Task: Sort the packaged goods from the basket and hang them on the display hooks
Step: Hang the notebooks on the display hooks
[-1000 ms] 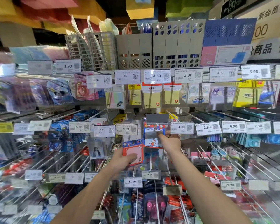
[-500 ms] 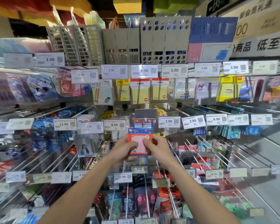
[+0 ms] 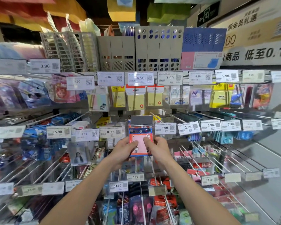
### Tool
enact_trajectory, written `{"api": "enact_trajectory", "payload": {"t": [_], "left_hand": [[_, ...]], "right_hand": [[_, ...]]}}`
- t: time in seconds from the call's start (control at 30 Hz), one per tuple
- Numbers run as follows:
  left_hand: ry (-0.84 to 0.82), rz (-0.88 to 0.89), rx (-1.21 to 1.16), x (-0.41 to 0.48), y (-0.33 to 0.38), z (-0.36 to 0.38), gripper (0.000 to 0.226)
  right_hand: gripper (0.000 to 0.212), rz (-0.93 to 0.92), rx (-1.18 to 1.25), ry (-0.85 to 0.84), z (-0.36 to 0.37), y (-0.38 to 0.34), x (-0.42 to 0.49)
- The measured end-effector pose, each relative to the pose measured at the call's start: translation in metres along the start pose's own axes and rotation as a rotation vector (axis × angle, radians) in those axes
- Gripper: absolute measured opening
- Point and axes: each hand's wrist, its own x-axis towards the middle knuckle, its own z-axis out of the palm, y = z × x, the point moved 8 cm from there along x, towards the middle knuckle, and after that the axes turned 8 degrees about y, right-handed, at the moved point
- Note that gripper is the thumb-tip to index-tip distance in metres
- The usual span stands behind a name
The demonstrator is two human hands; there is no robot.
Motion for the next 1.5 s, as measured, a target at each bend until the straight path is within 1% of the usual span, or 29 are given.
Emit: {"api": "enact_trajectory", "payload": {"t": [0.07,0.13,0.17,0.23,0.27,0.4,0.47,0.53,0.6,0.7,0.73,0.8,0.87,0.9,0.97,1.03,1.07,1.1,1.13,1.17,1.2,1.23,1.27,1.33,1.4,1.5], "left_hand": [[0.014,-0.024,0.019,0.007,-0.004,-0.003,0.017],[0.046,-0.045,0.031,0.014,-0.008,-0.008,0.013],[0.065,-0.051,0.044,0.018,-0.009,-0.011,0.012],[0.098,-0.078,0.049,0.023,-0.013,-0.014,0.018],[0.107,-0.095,0.045,0.025,-0.015,-0.015,0.019],[0.1,-0.147,0.116,0.027,-0.02,-0.02,0.012],[0.104,-0.177,0.151,0.027,-0.022,-0.026,0.012],[0.09,-0.211,0.195,0.027,-0.027,-0.03,0.017],[0.051,-0.228,0.3,0.027,-0.033,-0.032,0.025],[0.034,-0.216,0.425,0.027,-0.035,-0.032,0.038],[0.028,-0.202,0.46,0.027,-0.034,-0.031,0.039],[0.003,-0.181,0.492,0.022,-0.029,-0.026,0.031],[-0.031,-0.145,0.496,0.022,-0.026,-0.021,0.021],[-0.054,-0.128,0.495,0.021,-0.025,-0.018,0.015],[-0.075,-0.099,0.498,0.018,-0.022,-0.013,0.011],[-0.066,-0.083,0.513,0.019,-0.022,-0.014,0.019],[-0.063,-0.067,0.521,0.019,-0.021,-0.015,0.022],[-0.065,-0.057,0.527,0.018,-0.02,-0.016,0.02],[-0.071,-0.044,0.53,0.017,-0.02,-0.017,0.014],[-0.083,-0.033,0.538,0.015,-0.02,-0.018,0.012],[-0.1,-0.023,0.544,0.014,-0.02,-0.019,0.02],[-0.11,-0.015,0.557,0.013,-0.021,-0.02,0.023],[-0.111,-0.001,0.557,0.011,-0.021,-0.021,0.022],[-0.113,-0.001,0.545,0.008,-0.021,-0.026,0.015],[-0.127,0.011,0.552,0.002,-0.019,-0.031,0.014],[-0.119,0.014,0.55,-0.007,-0.02,-0.039,0.018]], "right_hand": [[0.022,0.013,-0.024,0.002,0.001,0.0,0.004],[0.025,0.039,-0.082,0.043,-0.002,0.002,0.011],[0.028,0.067,-0.096,0.068,-0.003,0.004,0.013],[0.04,0.139,-0.093,0.115,-0.003,0.01,0.019],[0.043,0.173,-0.097,0.133,-0.003,0.014,0.02],[0.038,0.208,-0.181,0.182,-0.004,0.021,0.026],[0.041,0.197,-0.242,0.195,-0.006,0.02,0.025],[0.044,0.157,-0.309,0.219,-0.011,0.019,0.023],[0.05,0.095,-0.378,0.226,-0.016,0.016,0.018],[0.047,-0.007,-0.496,0.137,-0.012,0.01,0.008],[0.045,-0.054,-0.523,0.094,-0.008,0.003,0.003],[0.042,-0.193,-0.562,-0.004,0.002,-0.019,-0.009],[0.039,-0.369,-0.609,-0.048,0.009,-0.048,-0.023],[0.038,-0.451,-0.626,-0.022,0.009,-0.063,-0.029],[0.029,-0.592,-0.613,0.092,0.003,-0.092,-0.036],[0.009,-0.726,-0.614,0.228,-0.006,-0.117,-0.041],[0.014,-0.765,-0.64,0.272,-0.009,-0.125,-0.04],[0.033,-0.766,-0.685,0.274,-0.01,-0.129,-0.036],[0.05,-0.73,-0.74,0.235,-0.009,-0.128,-0.03],[0.062,-0.672,-0.796,0.179,-0.006,-0.125,-0.024],[0.068,-0.624,-0.844,0.124,-0.002,-0.121,-0.021],[0.07,-0.6,-0.879,0.095,0.0,-0.118,-0.02],[0.067,-0.596,-0.89,0.093,0.001,-0.116,-0.021],[0.056,-0.601,-0.871,0.131,0.0,-0.113,-0.027],[0.044,-0.614,-0.891,0.137,0.002,-0.107,-0.036],[0.038,-0.619,-0.933,0.128,0.004,-0.095,-0.052]]}}
